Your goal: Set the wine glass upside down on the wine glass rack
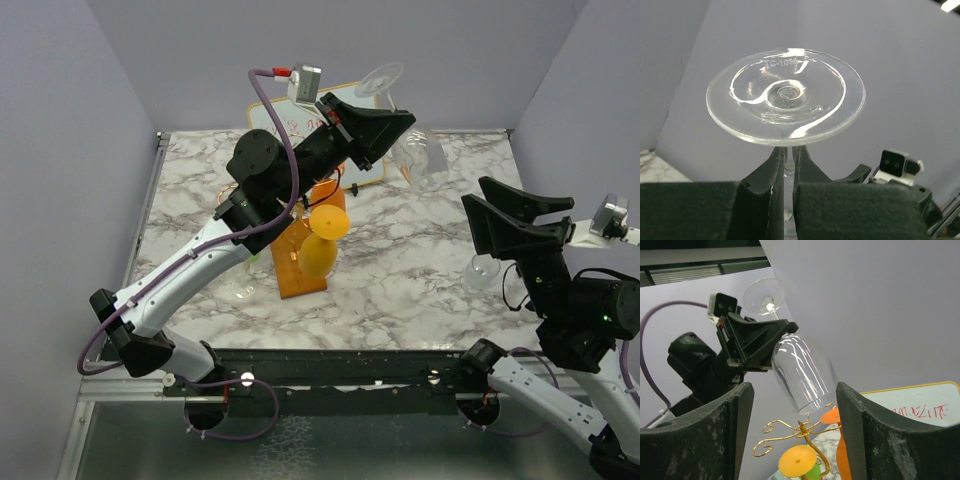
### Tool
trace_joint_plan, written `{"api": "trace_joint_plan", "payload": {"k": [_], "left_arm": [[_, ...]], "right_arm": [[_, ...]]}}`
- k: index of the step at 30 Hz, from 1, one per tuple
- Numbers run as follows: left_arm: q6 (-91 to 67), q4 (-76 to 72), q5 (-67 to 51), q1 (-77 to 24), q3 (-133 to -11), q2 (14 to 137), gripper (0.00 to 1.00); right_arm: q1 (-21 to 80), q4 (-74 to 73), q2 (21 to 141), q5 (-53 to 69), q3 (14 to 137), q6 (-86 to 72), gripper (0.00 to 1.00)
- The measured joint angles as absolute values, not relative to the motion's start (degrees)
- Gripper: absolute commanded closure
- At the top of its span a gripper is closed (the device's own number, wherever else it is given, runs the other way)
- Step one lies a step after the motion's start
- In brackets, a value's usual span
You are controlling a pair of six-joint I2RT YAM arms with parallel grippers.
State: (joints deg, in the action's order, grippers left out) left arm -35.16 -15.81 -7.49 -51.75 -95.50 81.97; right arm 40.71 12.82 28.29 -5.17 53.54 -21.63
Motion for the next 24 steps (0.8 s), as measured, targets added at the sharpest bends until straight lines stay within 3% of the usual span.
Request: {"api": "trace_joint_plan", "payload": {"k": [8, 17, 24], "left_arm": [[-19.84, 4.36, -15.07, -48.58, -116.33, 88.2, 1.0], [-13.98, 15.64, -19.18, -32.12, -117.38, 88.12, 1.0], [-6.94, 22.92, -11.35, -29.17, -117.82, 86.08, 1.0]], "right_arm": [[40.71, 9.3, 29.08, -5.17, 54.3, -20.4, 0.28], [40.71, 7.55, 31.73, -5.19, 54.89, -20.47, 0.28], [40.71, 8.03, 31.75, -5.19, 54.89, -20.51, 0.28]]}}
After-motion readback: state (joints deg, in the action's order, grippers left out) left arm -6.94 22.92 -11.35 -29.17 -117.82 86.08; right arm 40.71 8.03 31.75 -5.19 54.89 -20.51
